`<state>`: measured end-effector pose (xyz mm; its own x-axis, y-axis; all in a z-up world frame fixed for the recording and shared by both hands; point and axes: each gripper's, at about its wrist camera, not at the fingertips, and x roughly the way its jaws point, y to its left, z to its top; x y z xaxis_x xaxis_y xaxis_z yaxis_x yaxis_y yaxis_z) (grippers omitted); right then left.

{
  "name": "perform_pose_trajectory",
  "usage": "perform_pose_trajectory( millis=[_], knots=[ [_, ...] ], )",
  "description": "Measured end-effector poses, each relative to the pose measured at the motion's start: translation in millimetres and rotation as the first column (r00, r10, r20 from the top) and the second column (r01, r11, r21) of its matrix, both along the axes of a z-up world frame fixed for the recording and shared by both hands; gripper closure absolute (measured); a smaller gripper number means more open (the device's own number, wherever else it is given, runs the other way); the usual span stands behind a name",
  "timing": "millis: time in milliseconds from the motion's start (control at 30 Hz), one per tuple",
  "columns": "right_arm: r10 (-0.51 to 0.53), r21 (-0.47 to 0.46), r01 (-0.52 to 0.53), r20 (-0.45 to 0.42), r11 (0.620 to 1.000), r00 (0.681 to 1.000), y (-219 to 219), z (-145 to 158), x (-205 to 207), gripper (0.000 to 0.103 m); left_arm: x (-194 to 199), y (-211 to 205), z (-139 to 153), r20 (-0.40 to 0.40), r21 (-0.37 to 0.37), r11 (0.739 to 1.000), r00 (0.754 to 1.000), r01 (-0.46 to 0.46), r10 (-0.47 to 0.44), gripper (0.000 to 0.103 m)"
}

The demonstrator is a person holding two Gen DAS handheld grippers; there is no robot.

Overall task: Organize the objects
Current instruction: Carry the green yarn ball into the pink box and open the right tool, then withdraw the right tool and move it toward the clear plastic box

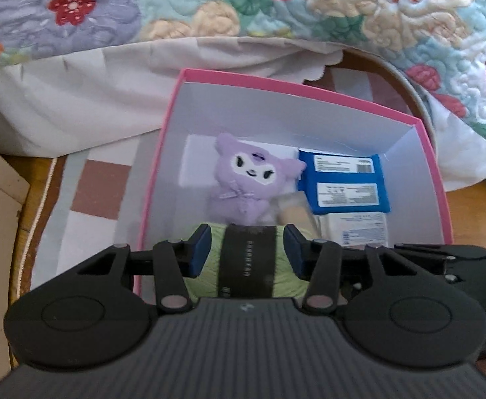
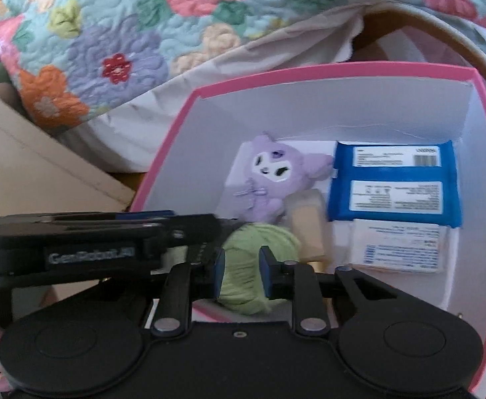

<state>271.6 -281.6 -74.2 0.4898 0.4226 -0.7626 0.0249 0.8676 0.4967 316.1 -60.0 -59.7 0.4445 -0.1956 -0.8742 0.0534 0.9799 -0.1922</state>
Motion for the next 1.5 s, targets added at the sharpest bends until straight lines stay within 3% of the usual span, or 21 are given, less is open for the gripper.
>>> perform_pose_trajectory(
  millis=[233, 433, 567, 700, 800, 1100, 1367, 1433, 1500],
  knots=[
    [0.028, 0.049, -0.024, -0.074, 0.998, 0.997, 1, -22, 10, 0.075, -7, 18, -1, 0.021, -0.031, 0.996, 0.996, -0.087, 0.088, 0.056],
    [0.028, -0.005, -0.028, -0.080, 1.000, 0.996, 14, -29, 20, 0.075, -17, 22, 7, 0.040, -0.006, 0.997, 0.996, -0.083, 0.083, 0.056],
    [0.045, -0.109, -0.044, 0.009, 0.993, 0.999, 19, -5, 5, 0.074, -30, 24, 17, 0.043, 0.039, 0.994, 0.994, -0.098, 0.096, 0.052],
    [0.120, -0.269, -0.114, 0.008, 0.956, 0.993, 33, 27, -9, 0.071, -42, 25, 36, 0.013, 0.063, 0.996, 0.997, -0.070, 0.070, 0.046],
    [0.154, -0.280, -0.132, 0.056, 0.951, 0.987, 32, 58, -27, 0.060, -57, 24, 56, 0.037, 0.091, 0.995, 0.999, -0.037, 0.034, 0.041],
    [0.246, -0.378, -0.177, 0.143, 0.909, 0.959, 43, 129, -85, 0.047, -102, 25, 108, 0.062, 0.077, 0.996, 0.997, 0.033, -0.038, 0.032],
    [0.331, -0.450, -0.219, 0.185, 0.866, 0.925, 52, 170, -142, 0.040, -148, 26, 133, 0.057, -0.018, 0.996, 0.994, 0.089, -0.088, 0.026],
    [0.336, -0.454, -0.216, 0.202, 0.865, 0.920, 53, 178, -157, 0.027, -159, 26, 137, 0.064, -0.020, 0.996, 0.994, 0.092, -0.091, 0.026],
    [0.338, -0.464, -0.208, 0.218, 0.861, 0.915, 52, 182, -172, 0.025, -170, 26, 139, 0.069, -0.021, 0.995, 0.993, 0.100, -0.099, 0.026]
  ],
)
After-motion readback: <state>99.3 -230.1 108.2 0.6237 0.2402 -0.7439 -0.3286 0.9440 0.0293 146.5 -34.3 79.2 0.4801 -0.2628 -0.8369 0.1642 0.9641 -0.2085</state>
